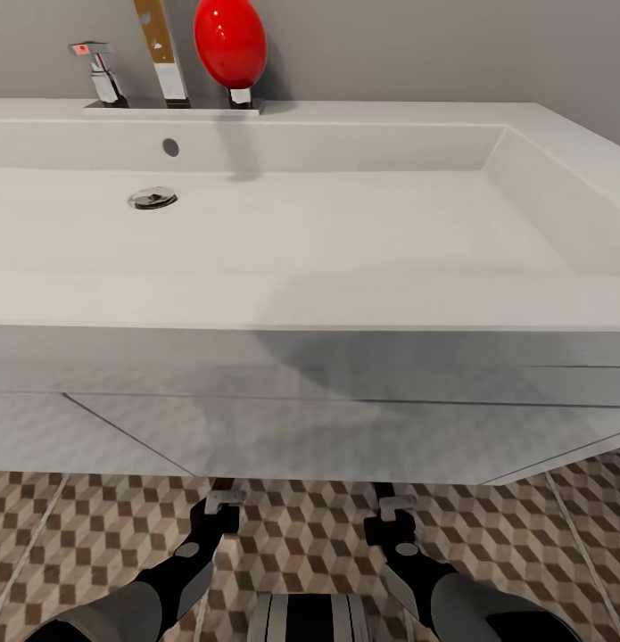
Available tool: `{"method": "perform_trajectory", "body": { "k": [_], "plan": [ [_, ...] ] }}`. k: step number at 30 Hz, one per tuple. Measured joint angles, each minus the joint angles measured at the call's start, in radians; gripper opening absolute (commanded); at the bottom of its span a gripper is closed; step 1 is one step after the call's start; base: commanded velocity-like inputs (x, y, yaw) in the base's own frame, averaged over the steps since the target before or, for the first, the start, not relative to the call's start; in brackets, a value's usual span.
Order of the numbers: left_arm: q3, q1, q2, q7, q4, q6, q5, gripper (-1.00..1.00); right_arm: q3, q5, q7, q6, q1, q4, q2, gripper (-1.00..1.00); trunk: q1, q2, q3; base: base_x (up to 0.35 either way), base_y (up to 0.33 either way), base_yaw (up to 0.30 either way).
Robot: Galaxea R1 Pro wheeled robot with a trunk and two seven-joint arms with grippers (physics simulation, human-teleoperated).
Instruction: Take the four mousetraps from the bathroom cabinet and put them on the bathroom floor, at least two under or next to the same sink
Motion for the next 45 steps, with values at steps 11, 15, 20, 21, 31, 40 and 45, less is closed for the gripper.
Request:
{"method": "perform_trajectory", "body": {
  "k": [11,15,20,21,31,40,45],
  "plan": [
    [-0.002,0.0,0.0,0.0,0.0,0.0,0.0,-1.0,0.0,0.002,0.0,-0.035,0.0,0.0,0.0,-1.0,0.0,0.0,0.0,0.0,0.0,0.0],
    [-0.002,0.0,0.0,0.0,0.0,0.0,0.0,-1.0,-0.001,0.0,0.0,-0.036,0.0,0.0,0.0,-1.0,0.0,0.0,0.0,0.0,0.0,0.0],
    [-0.002,0.0,0.0,0.0,0.0,0.0,0.0,-1.0,-0.001,-0.003,0.0,-0.034,0.0,0.0,0.0,-1.0,0.0,0.0,0.0,0.0,0.0,0.0],
    [-0.002,0.0,0.0,0.0,0.0,0.0,0.0,-1.0,-0.001,-0.003,0.0,-0.034,0.0,0.0,0.0,-1.0,0.0,0.0,0.0,0.0,0.0,0.0],
    [-0.002,0.0,0.0,0.0,0.0,0.0,-0.001,-1.0,-0.002,-0.004,0.0,-0.032,0.0,0.0,0.001,-1.0,0.0,0.0,0.0,0.0,0.0,0.0],
    [-0.002,0.0,0.0,0.0,0.0,-0.002,-0.003,-1.0,-0.002,-0.002,0.0,-0.032,0.0,0.0,0.001,-1.0,0.0,0.0,0.0,0.0,0.0,0.0],
    [-0.002,0.0,0.0,0.0,0.0,-0.027,-0.002,-1.0,-0.002,-0.001,0.0,-0.031,0.0,-0.001,0.001,-1.0,0.0,0.0,0.0,0.0,0.0,0.0]
  ]
}}
